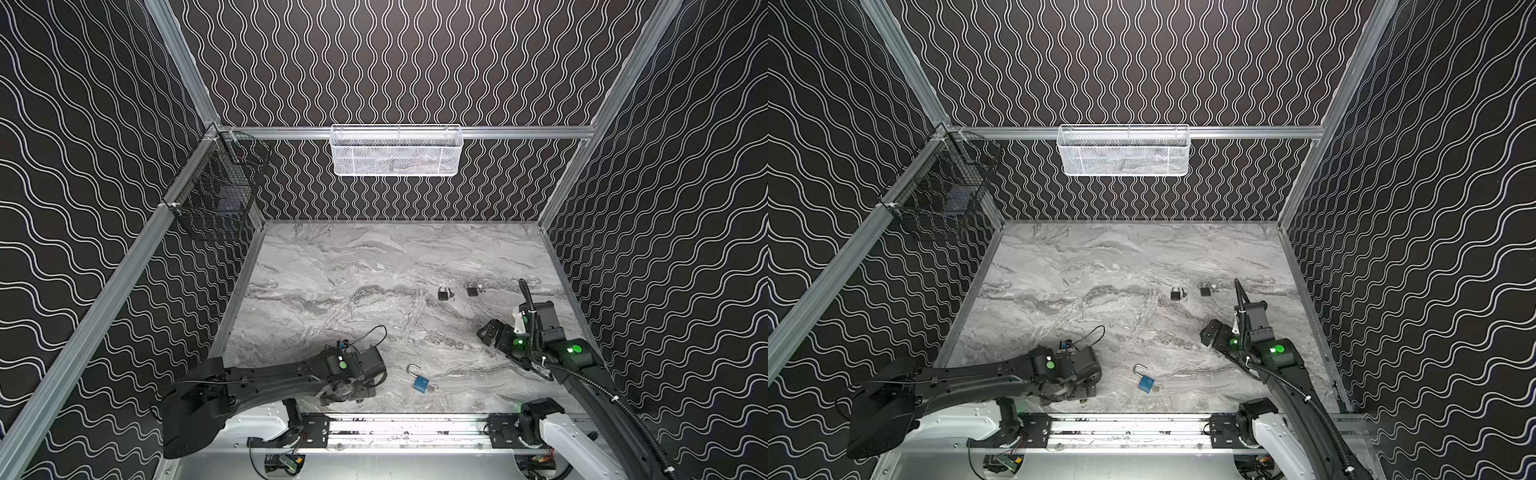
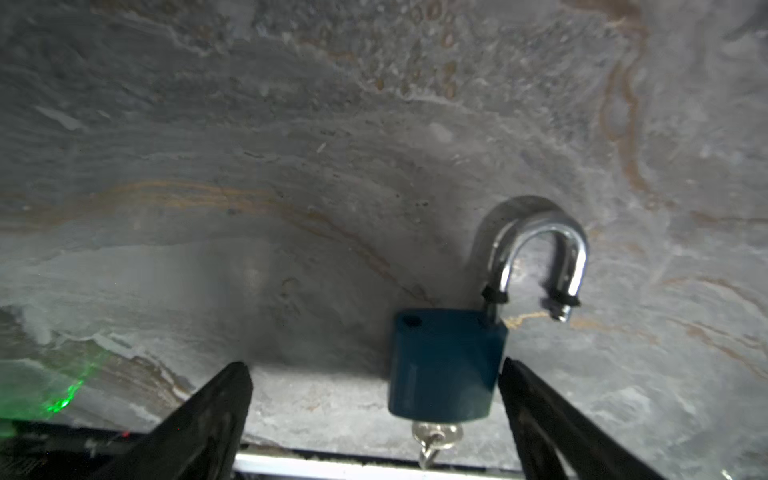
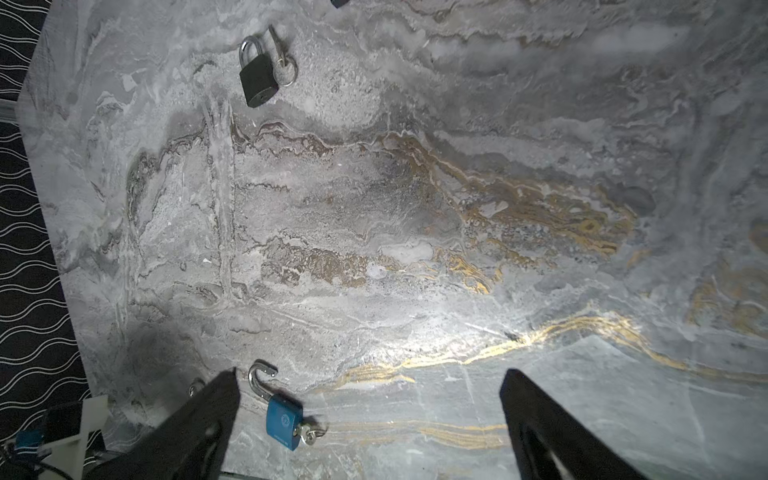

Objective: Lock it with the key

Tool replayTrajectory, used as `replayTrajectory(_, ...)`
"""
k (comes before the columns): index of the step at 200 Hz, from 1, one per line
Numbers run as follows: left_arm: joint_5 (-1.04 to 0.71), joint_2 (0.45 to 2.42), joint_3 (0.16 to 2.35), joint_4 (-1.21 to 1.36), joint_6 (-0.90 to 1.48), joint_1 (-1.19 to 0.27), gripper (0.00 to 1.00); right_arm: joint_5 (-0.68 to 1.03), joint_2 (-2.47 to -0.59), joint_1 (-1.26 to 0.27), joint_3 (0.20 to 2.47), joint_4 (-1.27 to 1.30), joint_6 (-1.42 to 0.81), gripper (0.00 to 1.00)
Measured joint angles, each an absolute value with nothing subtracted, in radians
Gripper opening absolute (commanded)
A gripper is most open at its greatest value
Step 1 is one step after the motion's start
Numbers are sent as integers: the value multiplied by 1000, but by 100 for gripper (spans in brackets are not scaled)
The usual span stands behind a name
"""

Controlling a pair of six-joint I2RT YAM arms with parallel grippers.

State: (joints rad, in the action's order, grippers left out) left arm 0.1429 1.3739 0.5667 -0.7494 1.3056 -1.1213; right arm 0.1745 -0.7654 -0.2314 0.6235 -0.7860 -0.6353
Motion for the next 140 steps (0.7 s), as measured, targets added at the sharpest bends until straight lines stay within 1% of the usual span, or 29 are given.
replayTrajectory(18,141,1391,569,-729,1304,-1121,97,173,-767,-251,628,-786,-636,100)
replayTrajectory(36,142,1408,575,-713,1301,-1121,95,169,-769,-276,630,-783,-644,100)
replayTrajectory(49,143,1417,575,-711,1298,-1120,91,162,-770,-292,630,-782,-648,100)
replayTrajectory(65,144,1423,573,-713,1298,-1118,89,150,-768,-308,631,-782,-658,100)
replayTrajectory(96,147,1417,553,-715,1298,-1113,81,126,-749,-314,634,-783,-662,100)
replayTrajectory(140,142,1420,552,-718,1276,-1092,81,138,-718,-319,622,-783,-661,100)
